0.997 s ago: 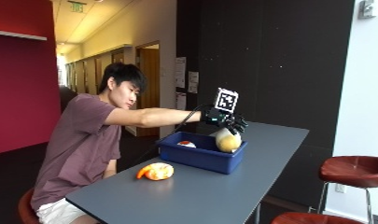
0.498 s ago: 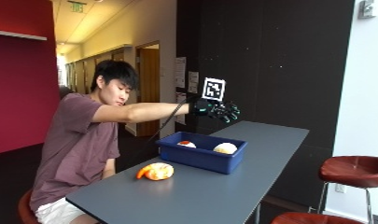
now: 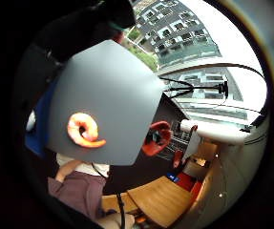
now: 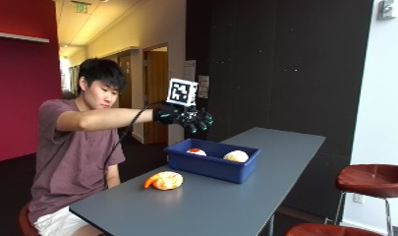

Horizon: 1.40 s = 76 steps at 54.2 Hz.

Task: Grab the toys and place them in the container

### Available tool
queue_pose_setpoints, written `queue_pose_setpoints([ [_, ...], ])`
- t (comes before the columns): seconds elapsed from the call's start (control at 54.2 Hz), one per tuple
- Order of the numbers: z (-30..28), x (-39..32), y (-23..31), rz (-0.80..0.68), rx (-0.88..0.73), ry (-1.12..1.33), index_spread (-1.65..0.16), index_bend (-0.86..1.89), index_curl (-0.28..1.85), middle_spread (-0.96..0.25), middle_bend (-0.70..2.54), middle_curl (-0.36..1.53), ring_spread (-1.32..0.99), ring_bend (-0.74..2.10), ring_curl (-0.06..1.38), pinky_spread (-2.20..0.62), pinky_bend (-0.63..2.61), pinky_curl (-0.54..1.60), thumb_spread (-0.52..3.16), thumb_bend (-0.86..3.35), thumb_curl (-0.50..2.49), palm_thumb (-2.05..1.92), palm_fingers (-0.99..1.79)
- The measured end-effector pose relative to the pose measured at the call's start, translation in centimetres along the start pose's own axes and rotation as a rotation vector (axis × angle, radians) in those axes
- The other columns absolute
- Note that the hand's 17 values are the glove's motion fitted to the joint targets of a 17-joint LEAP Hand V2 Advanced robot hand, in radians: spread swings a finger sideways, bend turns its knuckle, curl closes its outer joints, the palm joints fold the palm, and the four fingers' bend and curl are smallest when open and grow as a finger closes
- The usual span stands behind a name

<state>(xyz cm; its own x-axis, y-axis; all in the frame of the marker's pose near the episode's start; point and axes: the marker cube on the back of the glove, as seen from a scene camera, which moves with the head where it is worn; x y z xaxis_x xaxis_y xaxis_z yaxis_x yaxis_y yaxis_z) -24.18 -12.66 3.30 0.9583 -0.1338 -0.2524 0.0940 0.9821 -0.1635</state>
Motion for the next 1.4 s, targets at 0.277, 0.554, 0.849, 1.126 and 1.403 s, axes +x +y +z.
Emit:
queue_pose_setpoints([
  [0.277, 15.3, 0.4, 3.5, 0.002, -0.157, -0.063, -0.16, 0.06, 0.15, 0.06, 0.13, 0.25, 0.04, 0.43, 0.31, 0.05, 0.97, 0.36, 1.21, -0.05, 0.32, -0.05, -0.27],
  [0.554, 23.5, -0.8, 4.8, 0.039, 0.058, -0.058, -0.20, 0.08, 0.13, 0.05, 0.13, 0.23, 0.01, 0.58, 0.36, 0.04, 0.98, 0.36, 1.06, -0.11, 0.23, -0.16, -0.16],
  [0.849, 23.1, -2.1, 5.1, 0.006, 0.385, 0.024, -0.21, 0.14, 0.13, -0.17, 0.56, 0.39, -0.23, 1.11, 0.50, -0.23, 1.01, 0.37, 1.36, 0.01, 0.23, 0.01, 0.64],
  [1.126, 21.9, -2.8, 4.6, -0.036, 0.430, 0.106, -0.22, 0.30, 0.23, -0.25, 0.95, 0.60, -0.31, 1.33, 0.62, -0.36, 1.09, 0.46, 1.45, 0.11, 0.36, 0.23, 1.19],
  [1.403, 16.3, 2.1, 2.2, 0.096, 0.124, -0.125, -0.25, 0.65, 0.40, -0.23, 1.19, 0.73, -0.32, 1.41, 0.65, -0.40, 1.12, 0.52, 1.37, 0.08, 0.45, 0.28, 1.18],
])
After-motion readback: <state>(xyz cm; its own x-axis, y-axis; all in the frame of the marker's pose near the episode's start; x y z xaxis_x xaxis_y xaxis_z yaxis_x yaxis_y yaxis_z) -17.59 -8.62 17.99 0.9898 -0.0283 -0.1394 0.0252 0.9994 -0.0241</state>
